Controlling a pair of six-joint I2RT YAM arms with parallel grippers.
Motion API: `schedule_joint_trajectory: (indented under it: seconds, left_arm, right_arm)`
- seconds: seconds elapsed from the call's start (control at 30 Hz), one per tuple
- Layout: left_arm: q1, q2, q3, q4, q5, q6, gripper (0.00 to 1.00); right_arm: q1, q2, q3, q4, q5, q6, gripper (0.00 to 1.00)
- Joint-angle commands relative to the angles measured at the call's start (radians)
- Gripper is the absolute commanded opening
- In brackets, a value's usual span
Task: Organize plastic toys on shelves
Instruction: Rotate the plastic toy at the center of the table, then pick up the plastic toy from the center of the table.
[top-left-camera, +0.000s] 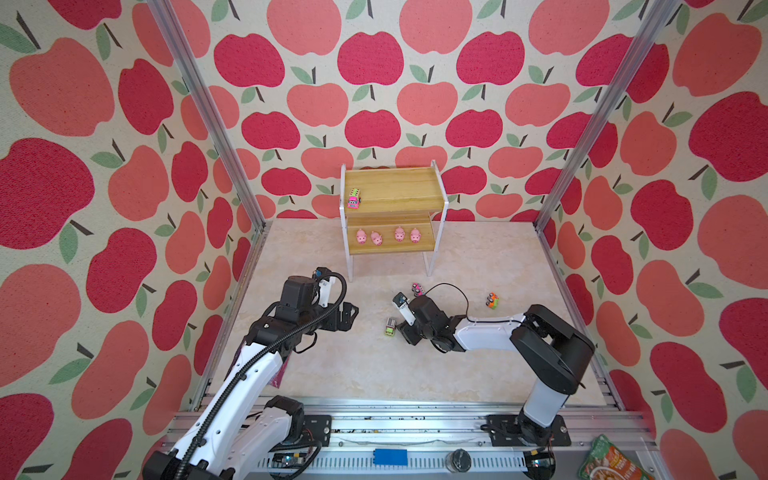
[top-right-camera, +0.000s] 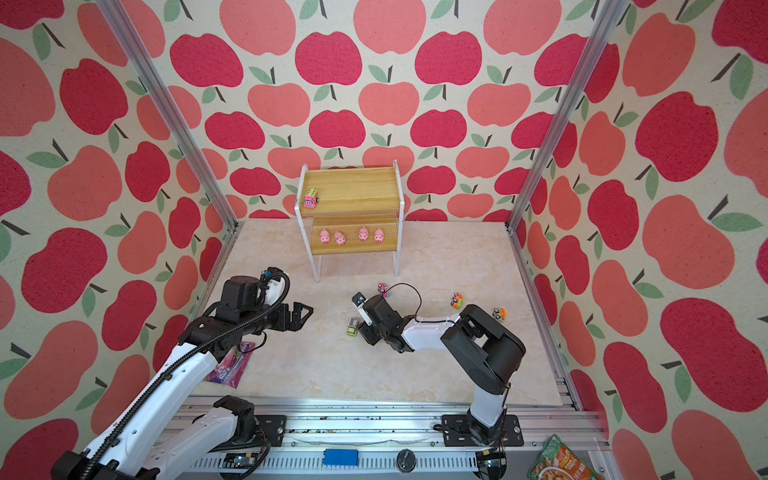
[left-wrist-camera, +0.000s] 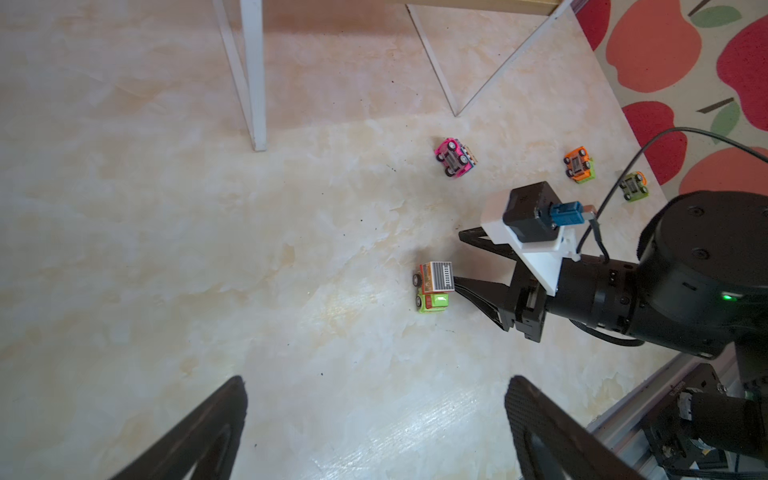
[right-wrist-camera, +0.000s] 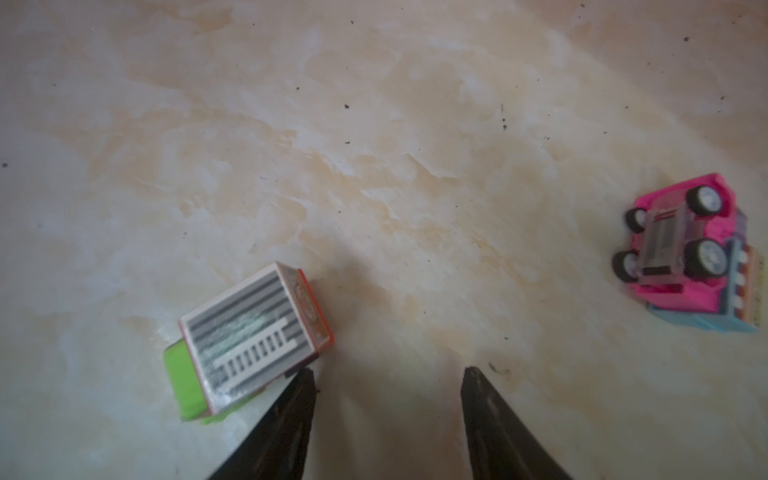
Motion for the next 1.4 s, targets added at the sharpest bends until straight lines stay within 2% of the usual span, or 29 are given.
schedule_joint_trajectory:
  seconds: [0.0,0.23,0.5,0.73,0.83,0.97,1.17,1.37]
  left_arm:
    - [-0.095,0.015,-0.016,0.048,-0.022,0.037,0.99]
    - [-0.316,0.148,0.014,0.109,-0.286,-0.067,0.99]
    - [-0.455,0.362,0.016,0.273,-0.555,-0.299,0.99]
    - [-0.572,0.598,0.106,0.307,-0.732,-0.441,0.95]
    - [-0.599,0.663,0.123,0.319,-0.775,-0.482,0.91]
    - [-0.601,0.694,0.08,0.406,-0.771,-0.504,0.78]
    - [-0.603,0.708,0.009,0.557,-0.733,-0.418,0.67]
    - [-0.597,0.71,-0.041,0.639,-0.704,-0.349,0.66]
  right_arm:
    - [-0.013,-0.04,-0.064,0.096,-0.003,0.04,0.63]
    - [-0.052,-0.17,-0.179,0.159,0.011,0.101,0.66]
    - [-0.175,-0.435,-0.299,0.119,0.031,0.249,0.69]
    - [-0.26,-0.597,-0.343,0.081,-0.036,0.249,0.69]
    - [-0.296,-0.64,-0.367,0.082,-0.082,0.236,0.7]
    - [-0.339,-0.667,-0.384,0.091,-0.125,0.231,0.7]
    - [-0.35,-0.684,-0.399,0.112,-0.142,0.213,0.7]
    - [-0.355,-0.693,-0.408,0.12,-0.154,0.198,0.7]
